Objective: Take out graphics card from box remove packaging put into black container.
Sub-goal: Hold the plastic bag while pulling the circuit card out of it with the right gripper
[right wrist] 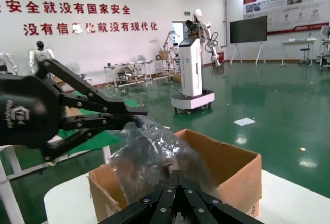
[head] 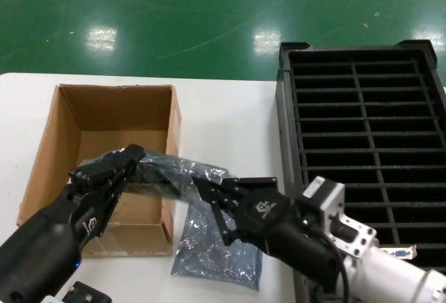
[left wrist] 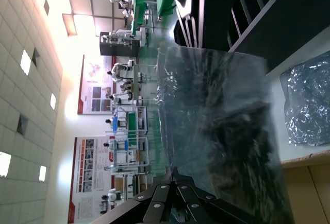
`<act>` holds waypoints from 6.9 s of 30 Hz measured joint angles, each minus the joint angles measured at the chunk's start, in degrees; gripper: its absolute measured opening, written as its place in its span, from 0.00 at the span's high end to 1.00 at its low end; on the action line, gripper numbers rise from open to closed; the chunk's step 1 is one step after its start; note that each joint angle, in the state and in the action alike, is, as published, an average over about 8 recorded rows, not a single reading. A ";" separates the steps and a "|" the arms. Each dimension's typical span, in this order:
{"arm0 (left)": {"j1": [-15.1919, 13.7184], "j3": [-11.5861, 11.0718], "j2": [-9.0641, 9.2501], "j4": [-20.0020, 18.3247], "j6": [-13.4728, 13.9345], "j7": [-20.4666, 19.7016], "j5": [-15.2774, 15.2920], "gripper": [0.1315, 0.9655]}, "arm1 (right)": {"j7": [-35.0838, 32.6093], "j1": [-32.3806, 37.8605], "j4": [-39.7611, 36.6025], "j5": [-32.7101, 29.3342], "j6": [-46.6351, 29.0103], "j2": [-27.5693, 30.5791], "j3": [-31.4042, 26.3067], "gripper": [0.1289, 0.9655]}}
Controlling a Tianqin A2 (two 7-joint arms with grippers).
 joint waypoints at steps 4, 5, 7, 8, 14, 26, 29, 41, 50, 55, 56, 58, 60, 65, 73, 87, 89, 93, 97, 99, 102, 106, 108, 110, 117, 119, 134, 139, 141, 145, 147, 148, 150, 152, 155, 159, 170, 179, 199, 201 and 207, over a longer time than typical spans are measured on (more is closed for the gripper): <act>0.00 0.00 0.00 0.00 0.00 0.00 0.00 0.99 | -0.01 -1.91 2.99 0.69 0.04 1.83 0.99 0.99; 0.00 0.00 0.00 0.00 0.00 0.00 0.00 0.99 | -0.03 -2.34 3.64 0.85 0.08 2.25 1.25 0.99; 0.00 0.00 0.00 0.00 0.00 0.00 0.00 0.99 | -0.11 -3.07 4.68 1.13 0.21 2.97 1.71 0.99; 0.00 0.00 0.00 0.00 0.00 0.00 0.00 0.99 | -0.18 -3.38 5.09 1.26 0.27 3.28 1.91 0.99; 0.00 0.00 0.00 0.00 0.00 0.01 0.00 0.99 | -0.76 -3.92 5.25 1.70 0.40 3.88 2.09 0.99; -0.01 0.02 -0.01 0.00 -0.02 0.00 0.00 0.99 | -1.50 1.45 -3.13 1.74 -1.68 1.27 -0.61 0.99; -0.01 0.02 -0.01 0.01 -0.02 0.00 0.00 0.99 | -1.34 2.75 -4.87 1.47 -2.23 0.75 -1.18 0.99; 0.00 0.01 -0.01 0.00 -0.01 0.00 0.00 0.99 | -1.76 5.55 -8.07 1.62 -3.03 -0.78 -2.17 0.90; -0.01 0.02 -0.01 0.00 -0.02 0.00 0.00 0.99 | -2.80 6.92 -9.16 2.84 -3.51 -1.97 -2.82 0.75; -0.01 0.02 -0.02 0.01 -0.02 0.00 0.00 0.99 | -2.67 7.19 -9.19 3.07 -3.84 -2.53 -3.50 0.65; -0.01 0.02 -0.02 0.01 -0.02 0.00 0.00 0.99 | -2.61 7.23 -9.21 3.10 -3.89 -2.64 -3.63 0.64; -0.01 0.02 -0.02 0.01 -0.02 0.00 0.00 0.99 | -2.46 7.34 -9.34 3.13 -3.92 -2.89 -3.84 0.62; -0.01 0.02 -0.02 0.01 -0.02 0.00 0.00 0.99 | -2.24 7.51 -9.61 3.13 -3.91 -3.17 -4.01 0.59; -0.01 0.02 -0.01 0.01 -0.02 0.00 0.00 0.99 | -1.41 7.92 -10.30 2.97 -3.76 -3.73 -4.25 0.56; 0.00 0.01 -0.01 0.00 -0.01 0.00 0.00 0.99 | -0.47 7.80 -10.15 2.70 -3.16 -3.72 -3.98 0.62; 0.00 0.01 0.00 0.00 0.00 0.00 0.00 0.99 | 0.59 7.09 -9.25 3.28 -2.76 -2.76 -3.12 0.83; 0.00 0.00 0.00 0.00 0.00 0.00 0.00 0.99 | 0.68 6.69 -8.59 3.38 -2.73 -2.32 -2.96 0.86; 0.00 0.00 0.00 0.00 0.00 0.00 0.00 0.99 | 0.78 5.64 -6.72 3.68 -2.70 -1.13 -2.49 0.93; 0.00 0.00 0.00 0.00 0.00 0.00 0.00 0.99 | 0.65 4.21 -4.07 4.38 -2.78 0.54 -1.78 0.93; 0.00 0.00 0.00 -0.01 0.00 0.00 0.00 0.99 | 0.42 3.39 -2.58 4.89 -2.85 1.52 -1.35 0.93; 0.00 0.00 0.00 -0.01 0.00 0.00 0.00 0.99 | -0.14 2.09 -0.39 5.82 -2.97 3.06 -0.64 0.93; 0.00 0.00 0.00 -0.01 0.00 0.00 0.00 0.99 | -1.20 0.53 1.92 7.14 -3.12 4.90 0.19 0.93; 0.00 0.00 0.00 0.00 0.00 0.00 0.00 0.99 | -1.81 -0.02 2.57 7.64 -3.16 5.53 0.39 0.93; 0.00 0.00 0.00 0.00 0.00 0.00 0.00 0.99 | -2.41 -0.36 2.83 7.93 -3.17 5.88 0.39 0.93; 0.00 0.00 0.00 0.00 0.00 0.00 0.00 0.99 | -4.77 -0.17 2.05 7.36 -3.07 5.70 -0.77 0.93; 0.00 0.01 -0.01 0.00 -0.01 0.00 0.00 0.99 | -5.57 0.18 1.66 6.90 -3.02 5.43 -1.23 0.93; 0.00 0.00 0.00 0.00 0.00 0.00 0.00 0.99 | -11.58 1.63 -0.09 2.53 -1.03 2.86 -3.30 0.92; 0.00 0.00 0.00 0.00 0.00 0.00 0.00 0.99 | -12.50 1.24 0.25 2.54 -0.63 2.64 -3.12 0.90; 0.00 0.00 0.00 0.00 0.00 0.00 0.00 0.99 | -12.78 1.13 0.35 2.69 -0.55 2.56 -3.04 0.89; 0.00 0.00 0.00 0.00 0.00 0.00 0.00 0.99 | -13.20 1.11 0.21 2.97 -0.40 2.22 -2.96 0.87; 0.00 0.00 0.00 0.00 0.00 0.00 0.00 0.99 | -13.32 1.18 0.00 3.02 -0.28 1.96 -2.95 0.85; 0.00 0.00 0.00 0.00 0.00 0.00 0.00 0.99 | -13.33 1.22 -0.12 3.01 -0.21 1.82 -2.95 0.85; 0.00 0.00 0.00 0.00 0.00 0.00 0.00 0.99 | -13.30 1.31 -0.33 2.92 -0.05 1.56 -2.93 0.83; 0.00 0.00 0.00 0.00 0.00 0.00 0.00 0.99 | -13.18 1.34 -0.40 2.75 0.12 1.36 -2.89 0.83; 0.00 0.00 0.00 0.00 0.00 0.00 0.00 0.99 | -12.92 1.22 -0.13 2.50 0.34 1.26 -2.77 0.84; 0.00 0.00 0.00 0.00 0.00 0.00 0.00 0.99 | -12.64 0.76 0.71 2.25 0.52 1.47 -2.53 0.88; 0.00 0.00 0.00 0.00 0.00 0.01 0.00 0.99 | -13.27 -1.34 3.28 2.42 0.96 2.79 -1.68 0.93; 0.00 0.00 -0.01 0.00 -0.01 0.02 0.00 0.99 | -15.45 -3.77 7.28 5.17 0.49 4.82 -0.82 0.93; 0.00 0.01 -0.01 0.00 0.00 0.01 -0.01 0.99 | -19.05 0.19 4.62 5.27 -1.41 3.73 -3.27 0.93; 0.00 0.01 -0.01 0.00 0.00 0.01 -0.01 0.99 | -19.36 0.67 4.15 4.96 -1.48 3.50 -3.51 0.93; -0.01 0.01 -0.01 0.00 -0.01 0.01 0.00 0.99 | -20.48 1.88 3.11 4.66 -1.42 2.87 -3.71 0.93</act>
